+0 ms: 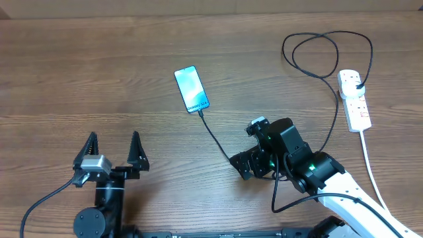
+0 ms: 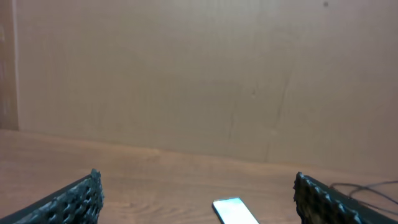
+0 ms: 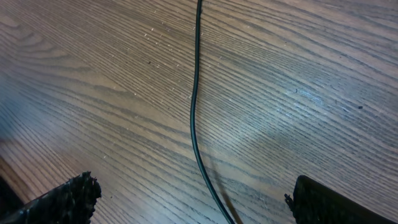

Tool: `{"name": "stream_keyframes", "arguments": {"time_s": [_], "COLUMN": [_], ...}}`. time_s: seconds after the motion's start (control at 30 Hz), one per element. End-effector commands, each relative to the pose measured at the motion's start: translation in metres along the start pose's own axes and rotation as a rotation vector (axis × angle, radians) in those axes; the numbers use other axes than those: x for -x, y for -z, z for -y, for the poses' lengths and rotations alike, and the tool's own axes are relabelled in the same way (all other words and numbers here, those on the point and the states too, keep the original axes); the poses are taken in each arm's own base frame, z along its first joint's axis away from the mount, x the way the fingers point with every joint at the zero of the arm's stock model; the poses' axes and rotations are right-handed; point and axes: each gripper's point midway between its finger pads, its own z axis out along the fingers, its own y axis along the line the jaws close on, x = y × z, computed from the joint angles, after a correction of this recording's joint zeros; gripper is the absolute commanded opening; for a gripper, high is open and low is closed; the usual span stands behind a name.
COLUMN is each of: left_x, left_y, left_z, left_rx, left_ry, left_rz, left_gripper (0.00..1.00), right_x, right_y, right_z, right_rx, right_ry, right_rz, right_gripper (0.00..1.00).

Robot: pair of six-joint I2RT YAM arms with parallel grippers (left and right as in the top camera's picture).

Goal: Plug charger to phone and switch on socket

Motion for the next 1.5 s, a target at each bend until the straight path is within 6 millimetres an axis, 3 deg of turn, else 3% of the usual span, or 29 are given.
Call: {"name": "stream_keyframes", "arguments": {"time_s": [0.0,0.27,0.37,1.47], "left_x": [-0.019,-0.063,-0.097,-0.097], "left_y": [-0.004,-0.006,0.000,0.000], "left_z": [-0.008,-0.022,-0.032,-0.032], "left_rx": [0.010,0.051,0.100,0.102], "left_ry": [-0.023,-0.018,-0.009,-0.015], "left_rz": [0.013,-0.076,-0.217,-0.214], "left_gripper": [0.99,1.00,0.99,1.00], "right_x": [0.004,0.004,0.005,0.002], "right_y": [0.002,0.002,0.002,0.002], "right_z": [-0.002,-0.001,-0.001,0.006], "right_rx": [0.008,0.001,-0.002,-0.042], "right_ry": [0.010,0.011,0.011,0.036], "right_rz": [0.012,0.016,0.017,0.009], "right_gripper": [1.00,1.00,1.00,1.00]}}
